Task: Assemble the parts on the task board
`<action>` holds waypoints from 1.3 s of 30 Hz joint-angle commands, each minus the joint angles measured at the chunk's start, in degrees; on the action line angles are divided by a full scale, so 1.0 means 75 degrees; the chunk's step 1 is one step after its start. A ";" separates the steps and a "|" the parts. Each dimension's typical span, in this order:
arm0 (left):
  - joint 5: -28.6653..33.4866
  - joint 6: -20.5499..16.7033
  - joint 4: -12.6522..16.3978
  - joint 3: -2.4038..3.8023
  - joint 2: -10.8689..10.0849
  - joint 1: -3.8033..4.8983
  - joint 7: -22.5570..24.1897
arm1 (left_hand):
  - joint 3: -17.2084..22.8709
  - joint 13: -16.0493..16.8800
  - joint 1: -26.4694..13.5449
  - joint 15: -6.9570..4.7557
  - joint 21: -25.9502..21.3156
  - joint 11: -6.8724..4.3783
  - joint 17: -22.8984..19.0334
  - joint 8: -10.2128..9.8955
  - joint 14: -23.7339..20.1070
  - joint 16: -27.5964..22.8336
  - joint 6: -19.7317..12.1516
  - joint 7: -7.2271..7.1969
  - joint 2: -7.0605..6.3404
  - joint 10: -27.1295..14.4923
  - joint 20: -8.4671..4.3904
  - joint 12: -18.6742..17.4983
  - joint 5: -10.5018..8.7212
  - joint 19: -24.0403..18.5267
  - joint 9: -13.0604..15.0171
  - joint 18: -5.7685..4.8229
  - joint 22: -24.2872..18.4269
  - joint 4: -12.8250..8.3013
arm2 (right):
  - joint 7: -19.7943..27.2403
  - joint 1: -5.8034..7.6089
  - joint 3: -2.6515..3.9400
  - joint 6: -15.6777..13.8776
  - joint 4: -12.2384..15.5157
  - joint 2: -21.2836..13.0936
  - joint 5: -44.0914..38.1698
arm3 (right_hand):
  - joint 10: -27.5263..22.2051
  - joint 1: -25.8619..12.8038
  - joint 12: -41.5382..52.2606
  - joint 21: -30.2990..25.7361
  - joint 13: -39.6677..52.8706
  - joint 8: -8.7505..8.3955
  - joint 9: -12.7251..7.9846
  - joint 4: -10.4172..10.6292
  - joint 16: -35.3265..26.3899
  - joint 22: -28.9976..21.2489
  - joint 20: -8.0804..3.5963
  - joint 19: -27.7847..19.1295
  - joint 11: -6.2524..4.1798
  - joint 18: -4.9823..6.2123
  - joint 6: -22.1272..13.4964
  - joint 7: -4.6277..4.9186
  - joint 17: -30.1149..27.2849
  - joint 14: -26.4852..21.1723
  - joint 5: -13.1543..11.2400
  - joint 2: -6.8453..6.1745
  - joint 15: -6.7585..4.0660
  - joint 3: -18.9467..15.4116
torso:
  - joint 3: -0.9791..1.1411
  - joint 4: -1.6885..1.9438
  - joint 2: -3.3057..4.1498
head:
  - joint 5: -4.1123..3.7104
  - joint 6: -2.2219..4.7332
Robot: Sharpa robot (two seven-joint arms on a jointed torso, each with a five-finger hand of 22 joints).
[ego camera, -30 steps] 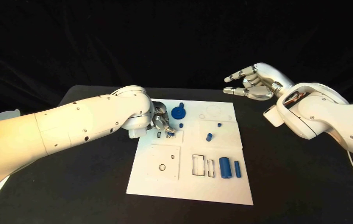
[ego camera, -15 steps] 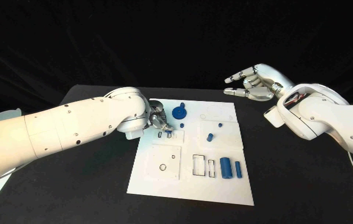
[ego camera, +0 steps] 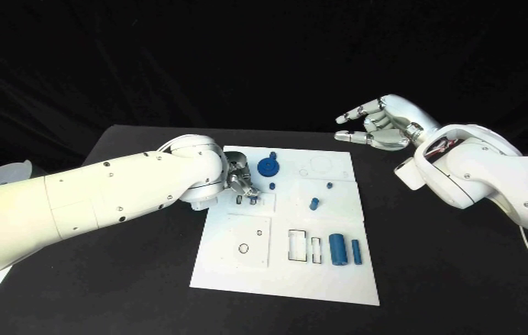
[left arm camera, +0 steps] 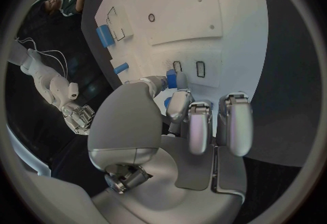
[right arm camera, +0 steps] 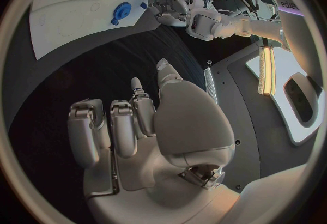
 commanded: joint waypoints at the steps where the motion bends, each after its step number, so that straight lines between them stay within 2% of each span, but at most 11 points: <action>1: -0.0255 0.0104 0.0020 0.0002 0.0033 -0.0017 0.0065 | 0.1292 0.0006 -0.0009 0.0026 -0.0045 -0.0001 0.2010 0.0025 0.0795 0.0024 -0.0025 -0.0052 0.0026 0.0042 0.0008 0.0030 -0.0002 0.0421 0.0010 -0.0015 0.1003 -0.1269 | 0.0082 -0.0007 0.0000 0.0098 0.0002 0.0013 0.0013 | -0.0012 -0.0003 -0.0018 -0.0049 0.0871 0.0032 0.0007 0.0005 -0.0034 0.1714 0.0045 0.0630 0.0000 -0.0034 0.0016 -0.0003 0.1571 0.0697 0.0041 0.0042 0.0026 -0.0038 | 0.0005 0.0002 0.0002 | 0.0000 -0.0018; 12: -0.0269 0.0664 -0.0070 0.0000 0.0066 -0.0053 0.0002 | 0.1294 0.0047 -0.0017 0.0027 -0.0061 0.0001 0.2010 0.0023 0.0795 0.0024 -0.0023 -0.0050 0.0021 0.0067 0.0008 0.0068 -0.0011 0.0412 0.0011 -0.0009 0.0979 -0.1279 | 0.0088 -0.0010 0.0000 0.0102 0.0006 0.0020 0.0015 | -0.0011 -0.0010 -0.0015 -0.0053 0.0871 0.0032 0.0007 0.0014 -0.0033 0.1706 0.0045 0.0626 0.0000 -0.0032 0.0017 -0.0004 0.1573 0.0697 0.0050 0.0046 0.0026 -0.0052 | 0.0010 -0.0004 0.0000 | 0.0006 -0.0037; 17: -0.0269 0.0720 -0.0109 0.0000 0.0077 -0.0055 -0.0008 | 0.1294 0.0047 -0.0017 0.0027 -0.0061 0.0001 0.2010 0.0023 0.0795 0.0024 -0.0023 -0.0050 0.0021 0.0067 0.0008 0.0068 -0.0011 0.0412 0.0011 -0.0009 0.0979 -0.1279 | 0.0090 -0.0010 0.0000 0.0106 0.0012 0.0026 0.0015 | -0.0011 -0.0010 -0.0015 -0.0053 0.0871 0.0032 0.0007 0.0014 -0.0033 0.1706 0.0045 0.0626 0.0000 -0.0032 0.0017 -0.0004 0.1573 0.0697 0.0050 0.0046 0.0026 -0.0052 | 0.0007 0.0011 -0.0001 | -0.0003 -0.0050; 26: -0.0341 0.0742 -0.0181 -0.0016 0.0120 -0.0058 -0.0037 | 0.1295 0.0059 -0.0022 0.0028 -0.0049 0.0002 0.2010 0.0021 0.0795 0.0024 -0.0021 -0.0049 0.0019 0.0076 0.0008 0.0079 -0.0016 0.0420 0.0012 -0.0014 0.0999 -0.1287 | 0.0097 -0.0010 0.0000 0.0124 0.0022 0.0026 0.0016 | -0.0011 -0.0010 -0.0015 -0.0053 0.0871 0.0032 0.0007 0.0014 -0.0033 0.1706 0.0045 0.0626 0.0000 -0.0032 0.0017 -0.0004 0.1573 0.0697 0.0050 0.0046 0.0026 -0.0052 | 0.0006 0.0001 -0.0004 | 0.0019 -0.0092; 39: -0.0372 0.0840 -0.0158 -0.0028 0.0119 -0.0064 -0.0059 | 0.1300 0.0074 -0.0028 0.0030 -0.0025 0.0002 0.2010 0.0019 0.0795 0.0024 -0.0013 -0.0049 0.0006 0.0092 0.0007 0.0096 -0.0026 0.0435 0.0015 -0.0022 0.1038 -0.1318 | 0.0109 -0.0011 0.0000 0.0153 0.0028 0.0024 0.0017 | -0.0011 -0.0010 -0.0015 -0.0053 0.0871 0.0032 0.0007 0.0014 -0.0033 0.1706 0.0045 0.0626 0.0000 -0.0032 0.0017 -0.0004 0.1573 0.0697 0.0050 0.0046 0.0026 -0.0052 | 0.0005 0.0002 0.0000 | 0.0024 -0.0103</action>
